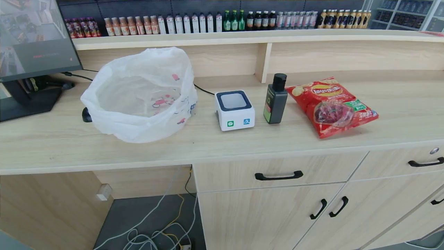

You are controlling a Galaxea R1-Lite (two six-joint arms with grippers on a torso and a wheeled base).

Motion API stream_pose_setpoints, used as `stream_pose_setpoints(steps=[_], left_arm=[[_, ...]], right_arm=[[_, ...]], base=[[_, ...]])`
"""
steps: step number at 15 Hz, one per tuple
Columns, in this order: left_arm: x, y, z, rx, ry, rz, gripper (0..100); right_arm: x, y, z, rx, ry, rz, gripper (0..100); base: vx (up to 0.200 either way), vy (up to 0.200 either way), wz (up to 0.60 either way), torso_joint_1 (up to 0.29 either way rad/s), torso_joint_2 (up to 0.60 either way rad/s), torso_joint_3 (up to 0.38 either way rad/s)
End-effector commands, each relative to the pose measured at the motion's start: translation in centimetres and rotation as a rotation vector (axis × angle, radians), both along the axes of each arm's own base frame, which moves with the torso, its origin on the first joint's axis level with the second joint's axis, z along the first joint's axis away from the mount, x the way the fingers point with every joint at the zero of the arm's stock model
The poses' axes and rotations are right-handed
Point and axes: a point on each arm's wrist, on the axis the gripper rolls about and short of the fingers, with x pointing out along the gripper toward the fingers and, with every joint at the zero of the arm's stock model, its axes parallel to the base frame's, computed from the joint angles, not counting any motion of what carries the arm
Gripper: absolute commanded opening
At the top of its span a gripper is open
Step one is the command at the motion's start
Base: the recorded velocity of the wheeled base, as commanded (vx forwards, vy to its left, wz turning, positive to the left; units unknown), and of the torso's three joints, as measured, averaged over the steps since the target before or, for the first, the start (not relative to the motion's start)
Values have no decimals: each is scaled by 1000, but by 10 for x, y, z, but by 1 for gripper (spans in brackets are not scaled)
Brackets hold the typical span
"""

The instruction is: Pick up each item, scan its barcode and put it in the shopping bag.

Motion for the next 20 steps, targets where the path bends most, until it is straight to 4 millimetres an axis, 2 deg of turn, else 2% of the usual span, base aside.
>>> stream_pose_setpoints(steps=[1,5,9,12,13,14,16,18,20], left_arm=[[0,0,0,0,0,-1,100],[0,0,0,0,0,1,100],[0,0,0,0,0,1,100],[0,0,0,0,0,1,100],[0,0,0,0,0,1,100],[0,0,0,0,0,1,100],[0,0,0,0,0,1,100],[0,0,0,0,0,1,100],[0,0,0,0,0,-1,100]], right_arm=[[44,6,22,-14,93,92,100],[99,14,30,12,43,97,100],[145,28,28,38,-6,141,100],[190,53,20,59,-111,151,100],[197,60,18,72,-127,136,100],[208,83,12,152,-158,131,100],[209,115,10,235,-126,125,100],[224,129,16,263,-147,129,100],[233,134,14,267,-155,128,100]], base=[[0,0,0,0,0,0],[0,0,0,0,0,0],[0,0,0,0,0,0],[0,0,0,0,0,0],[0,0,0,0,0,0],[0,0,0,0,0,0],[0,0,0,0,0,0],[0,0,0,0,0,0],[0,0,0,0,0,0]])
